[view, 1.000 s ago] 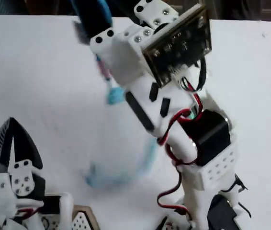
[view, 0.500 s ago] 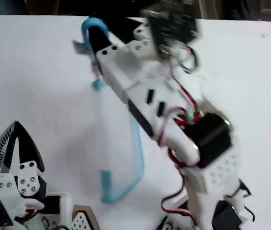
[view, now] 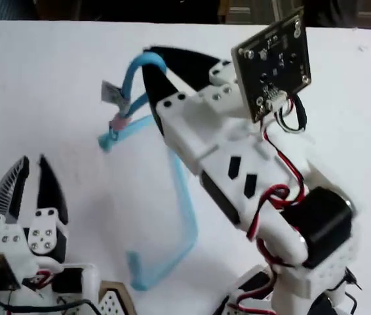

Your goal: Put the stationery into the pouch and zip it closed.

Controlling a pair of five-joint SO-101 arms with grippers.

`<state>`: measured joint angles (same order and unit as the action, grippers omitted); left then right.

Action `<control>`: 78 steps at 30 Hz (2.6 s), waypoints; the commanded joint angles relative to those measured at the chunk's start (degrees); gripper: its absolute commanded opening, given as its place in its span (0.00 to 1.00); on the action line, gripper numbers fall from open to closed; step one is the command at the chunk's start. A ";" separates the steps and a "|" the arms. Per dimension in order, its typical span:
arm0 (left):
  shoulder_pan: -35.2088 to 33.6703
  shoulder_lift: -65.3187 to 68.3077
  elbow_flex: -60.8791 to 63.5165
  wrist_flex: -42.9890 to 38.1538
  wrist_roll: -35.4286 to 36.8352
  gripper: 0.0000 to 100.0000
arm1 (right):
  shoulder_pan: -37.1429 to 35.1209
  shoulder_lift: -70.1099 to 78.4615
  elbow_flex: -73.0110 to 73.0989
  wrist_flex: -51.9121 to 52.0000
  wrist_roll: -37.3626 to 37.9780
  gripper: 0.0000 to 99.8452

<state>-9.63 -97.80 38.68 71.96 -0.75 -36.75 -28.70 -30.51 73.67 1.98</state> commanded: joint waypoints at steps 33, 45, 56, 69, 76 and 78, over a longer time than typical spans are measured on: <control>25.36 69.41 -28.75 14.59 1.32 0.35 | 6.37 -21.58 0.00 25.45 0.00 0.02; 27.65 66.33 -33.76 21.80 4.84 0.02 | 11.38 -22.11 12.84 19.56 -0.53 0.02; 25.54 40.66 -37.36 29.36 -9.49 0.02 | 24.13 -21.32 42.73 -15.34 0.00 0.02; 25.63 27.47 -34.99 30.15 -9.67 0.02 | 36.18 -0.84 52.48 -39.08 -7.47 0.02; 25.63 27.47 -31.21 29.89 -9.58 0.02 | 35.03 -1.36 45.71 -34.68 -7.38 0.02; 25.54 27.65 -31.03 29.19 -9.49 0.02 | 32.75 -3.03 44.66 -31.69 -7.21 0.02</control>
<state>16.48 -70.46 7.56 102.11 -10.15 -2.55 -29.41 17.58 39.21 -5.32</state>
